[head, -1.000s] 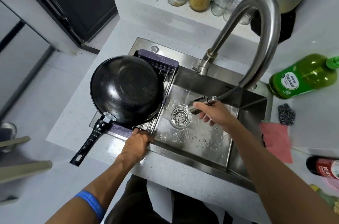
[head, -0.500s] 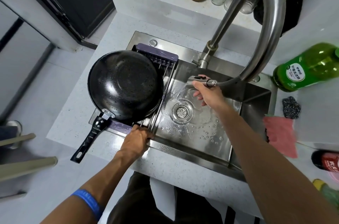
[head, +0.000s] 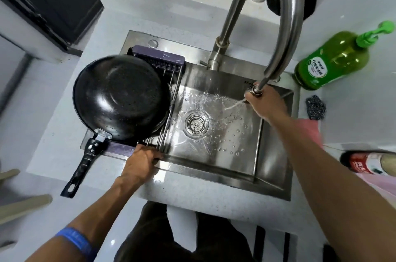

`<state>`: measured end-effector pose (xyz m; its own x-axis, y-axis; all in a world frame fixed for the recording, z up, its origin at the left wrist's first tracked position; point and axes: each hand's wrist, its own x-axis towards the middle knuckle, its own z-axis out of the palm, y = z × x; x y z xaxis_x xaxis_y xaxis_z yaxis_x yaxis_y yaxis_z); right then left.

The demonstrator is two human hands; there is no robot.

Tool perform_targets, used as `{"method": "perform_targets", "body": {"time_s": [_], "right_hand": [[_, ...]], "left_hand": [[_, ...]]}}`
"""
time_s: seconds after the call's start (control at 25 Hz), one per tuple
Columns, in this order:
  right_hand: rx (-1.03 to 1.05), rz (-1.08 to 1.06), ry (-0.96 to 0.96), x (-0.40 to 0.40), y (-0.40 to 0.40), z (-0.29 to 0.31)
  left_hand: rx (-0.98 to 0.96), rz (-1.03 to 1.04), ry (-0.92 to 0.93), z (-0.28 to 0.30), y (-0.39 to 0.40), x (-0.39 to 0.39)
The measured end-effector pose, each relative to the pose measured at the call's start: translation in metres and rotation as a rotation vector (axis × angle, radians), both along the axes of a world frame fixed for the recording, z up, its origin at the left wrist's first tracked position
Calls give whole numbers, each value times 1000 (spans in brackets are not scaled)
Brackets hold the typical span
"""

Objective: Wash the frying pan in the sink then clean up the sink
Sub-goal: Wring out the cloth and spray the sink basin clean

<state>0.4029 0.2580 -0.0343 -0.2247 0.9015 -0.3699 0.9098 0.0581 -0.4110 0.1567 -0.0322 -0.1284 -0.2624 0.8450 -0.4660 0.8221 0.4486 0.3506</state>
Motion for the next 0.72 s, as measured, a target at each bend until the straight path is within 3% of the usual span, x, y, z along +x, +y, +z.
{"method": "perform_targets", "body": {"time_s": [0.28,0.36,0.48,0.6,0.72], "right_hand": [[-129,149,-281,47,-5,24],[-221,203,-244,48,-15,31],[-375,206,-21,32,-37,31],[-375,223,123,6,-64,22],[-267,304,22,-28,-90,11]], "left_hand": [[11,-9,-18,1,-1,-1],[23,-35,-11,0,-2,-1],[-2,-116,-6,8,0,2],[-46,-183,15,12,-15,14],[24,-181,16,10,-36,32]]}}
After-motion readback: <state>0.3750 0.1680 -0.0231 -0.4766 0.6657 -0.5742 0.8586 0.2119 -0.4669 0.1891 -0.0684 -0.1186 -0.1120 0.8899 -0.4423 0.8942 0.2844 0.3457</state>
